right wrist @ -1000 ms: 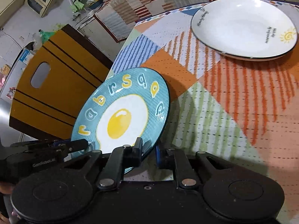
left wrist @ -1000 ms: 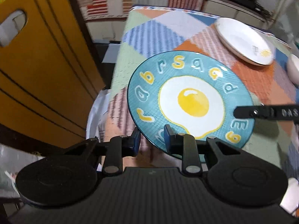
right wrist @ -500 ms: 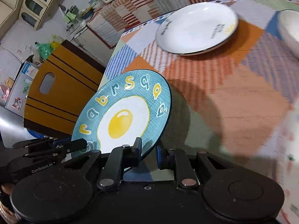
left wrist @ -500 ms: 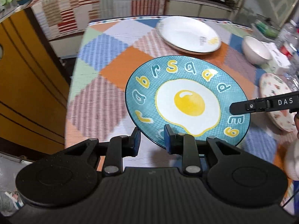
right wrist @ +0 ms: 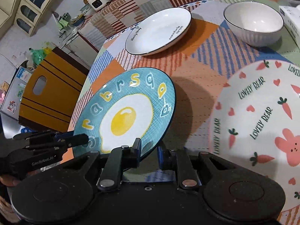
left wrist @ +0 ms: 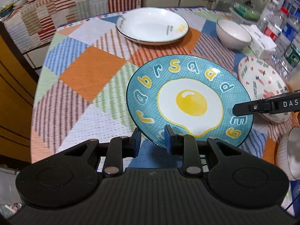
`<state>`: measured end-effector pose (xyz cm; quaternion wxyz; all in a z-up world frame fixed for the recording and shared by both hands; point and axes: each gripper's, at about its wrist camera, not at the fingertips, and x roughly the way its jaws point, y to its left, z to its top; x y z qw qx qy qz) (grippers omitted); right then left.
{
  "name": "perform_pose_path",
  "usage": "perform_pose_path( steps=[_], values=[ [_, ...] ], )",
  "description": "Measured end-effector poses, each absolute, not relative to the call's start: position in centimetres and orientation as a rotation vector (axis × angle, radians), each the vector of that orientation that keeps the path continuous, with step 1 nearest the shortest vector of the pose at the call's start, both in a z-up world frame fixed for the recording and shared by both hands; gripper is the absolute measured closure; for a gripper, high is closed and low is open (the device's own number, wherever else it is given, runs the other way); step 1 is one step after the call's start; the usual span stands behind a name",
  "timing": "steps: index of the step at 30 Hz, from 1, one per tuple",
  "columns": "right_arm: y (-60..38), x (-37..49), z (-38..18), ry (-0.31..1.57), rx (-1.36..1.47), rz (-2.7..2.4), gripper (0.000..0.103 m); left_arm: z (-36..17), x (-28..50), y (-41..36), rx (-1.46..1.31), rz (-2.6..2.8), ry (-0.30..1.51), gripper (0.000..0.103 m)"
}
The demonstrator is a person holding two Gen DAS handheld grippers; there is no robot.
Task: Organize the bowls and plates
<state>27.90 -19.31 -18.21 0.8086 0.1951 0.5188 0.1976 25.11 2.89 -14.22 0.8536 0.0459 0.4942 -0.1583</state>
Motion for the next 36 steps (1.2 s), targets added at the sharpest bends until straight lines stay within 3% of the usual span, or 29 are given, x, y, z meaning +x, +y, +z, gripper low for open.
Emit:
perform_pose_path(
  steps=[11, 14, 21, 25, 36],
  values=[
    [-17.7, 29.0, -19.7, 1.130, 0.267, 0.382, 0.080, -17.2, 27.1, 2.4, 0.066, -0.311, 1.131, 0.078],
    [-16.9, 29.1, -20.0, 1.155, 0.219, 0.334, 0.075, -17.1, 27.0, 2.1, 0.074, -0.310, 1.147, 0.077],
    [-18.4, 27.8, -18.4, 1.107, 0.289, 0.349, 0.059, -13.8, 24.9, 2.6, -0.015, -0.328, 1.152, 0.062],
    [-19.2, 26.6, -15.4, 1.034, 0.273, 0.363, 0.055, -11.9, 23.5, 2.1, 0.040, -0.321, 1.109, 0.061],
    [-24.1, 21.4, -9.6, 0.816, 0.268, 0.290, 0.050, -6.8, 20.5, 0.2, 0.121, -0.334, 1.047, 0.045]
  ],
)
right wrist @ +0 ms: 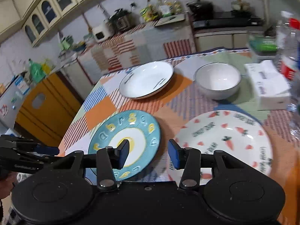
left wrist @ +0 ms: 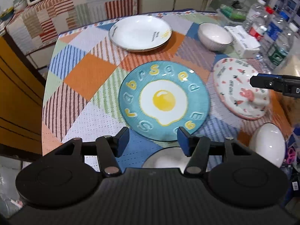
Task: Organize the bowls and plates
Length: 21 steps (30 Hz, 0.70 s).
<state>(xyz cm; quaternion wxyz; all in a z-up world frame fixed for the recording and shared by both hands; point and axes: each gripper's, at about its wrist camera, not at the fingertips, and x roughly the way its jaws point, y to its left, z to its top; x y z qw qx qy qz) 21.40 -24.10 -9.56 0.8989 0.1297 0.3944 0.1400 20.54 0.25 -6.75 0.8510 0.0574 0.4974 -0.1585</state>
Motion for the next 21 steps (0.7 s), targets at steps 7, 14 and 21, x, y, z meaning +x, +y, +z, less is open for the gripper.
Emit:
perform_pose_path(
  steps=[7, 14, 21],
  values=[
    [-27.6, 18.1, -8.4, 0.806, 0.234, 0.195, 0.043, -4.6, 19.8, -2.9, 0.143, -0.405, 0.995, 0.037],
    [-30.2, 16.1, -8.9, 0.816, 0.180, 0.144, 0.036, -5.4, 20.6, -7.4, 0.115, -0.484, 0.991, 0.031],
    [-32.6, 16.1, -12.4, 0.864, 0.207, -0.007, 0.036, -9.0, 22.6, -12.6, 0.102, -0.529, 0.995, 0.030]
  ],
)
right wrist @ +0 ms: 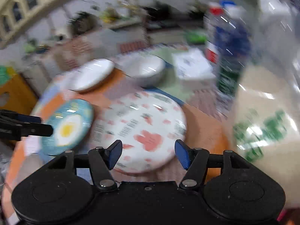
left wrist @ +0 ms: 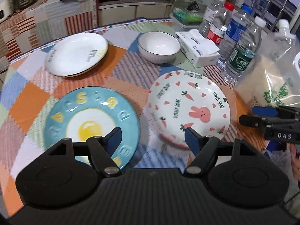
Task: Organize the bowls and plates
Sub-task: 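Move the left gripper to the Lovely Bear plate rim and grasp it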
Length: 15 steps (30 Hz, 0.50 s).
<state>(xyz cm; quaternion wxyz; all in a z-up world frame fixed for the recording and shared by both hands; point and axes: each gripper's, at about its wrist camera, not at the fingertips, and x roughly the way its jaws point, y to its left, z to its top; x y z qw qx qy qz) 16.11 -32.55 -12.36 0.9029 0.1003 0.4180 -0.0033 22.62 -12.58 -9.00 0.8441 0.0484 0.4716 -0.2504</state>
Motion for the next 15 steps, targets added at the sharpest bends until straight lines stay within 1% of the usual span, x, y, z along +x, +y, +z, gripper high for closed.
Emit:
perform_pose_path(
  steps=[3, 7, 15],
  values=[
    [-33.2, 16.2, -13.8, 0.867, 0.252, 0.020, 0.036, -9.9, 23.8, -13.9, 0.093, -0.562, 1.032, 0.030],
    [-33.3, 16.6, -15.7, 0.877, 0.257, 0.061, 0.036, -10.9, 25.6, -16.1, 0.174, -0.592, 1.003, 0.030],
    [-34.5, 17.9, -18.0, 0.907, 0.328, 0.067, 0.036, -14.7, 30.1, -18.8, 0.272, -0.612, 1.040, 0.034]
  ],
)
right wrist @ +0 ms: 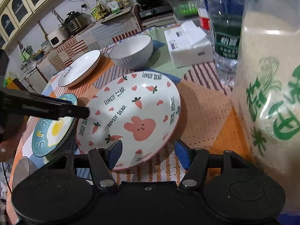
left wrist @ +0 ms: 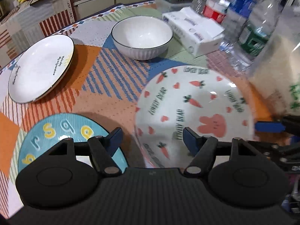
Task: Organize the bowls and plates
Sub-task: 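Move the left gripper to the Lovely Bear plate rim and grasp it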
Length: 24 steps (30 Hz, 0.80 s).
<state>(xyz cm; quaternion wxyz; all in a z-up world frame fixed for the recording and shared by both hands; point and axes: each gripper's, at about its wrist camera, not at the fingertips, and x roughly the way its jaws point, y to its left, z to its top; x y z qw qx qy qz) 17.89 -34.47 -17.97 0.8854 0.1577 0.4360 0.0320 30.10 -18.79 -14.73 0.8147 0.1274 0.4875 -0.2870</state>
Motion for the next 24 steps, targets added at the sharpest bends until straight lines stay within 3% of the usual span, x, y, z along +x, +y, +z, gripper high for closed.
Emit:
perform_pose_path(
  steps=[4, 6, 11, 13, 15, 24],
  values=[
    [-34.4, 18.1, -18.7, 0.925, 0.301, 0.086, 0.036, -15.9, 31.6, -19.3, 0.318, -0.624, 1.051, 0.038],
    [-34.4, 18.2, -19.1, 0.936, 0.299, 0.092, 0.039, -16.3, 32.2, -19.4, 0.318, -0.638, 1.065, 0.046],
    [-34.8, 18.7, -19.9, 0.944, 0.345, 0.064, 0.055, -17.6, 33.5, -19.3, 0.290, -0.659, 1.122, 0.070],
    [-35.2, 18.8, -20.1, 0.941, 0.384, 0.064, 0.068, -17.6, 33.5, -19.2, 0.266, -0.680, 1.133, 0.078],
    [-35.4, 19.0, -20.3, 0.942, 0.418, 0.069, 0.077, -17.6, 33.4, -19.2, 0.267, -0.685, 1.131, 0.079],
    [-36.0, 20.3, -20.7, 0.988, 0.536, 0.011, 0.082, -17.8, 33.5, -19.1, 0.223, -0.669, 1.138, 0.077]
  ],
)
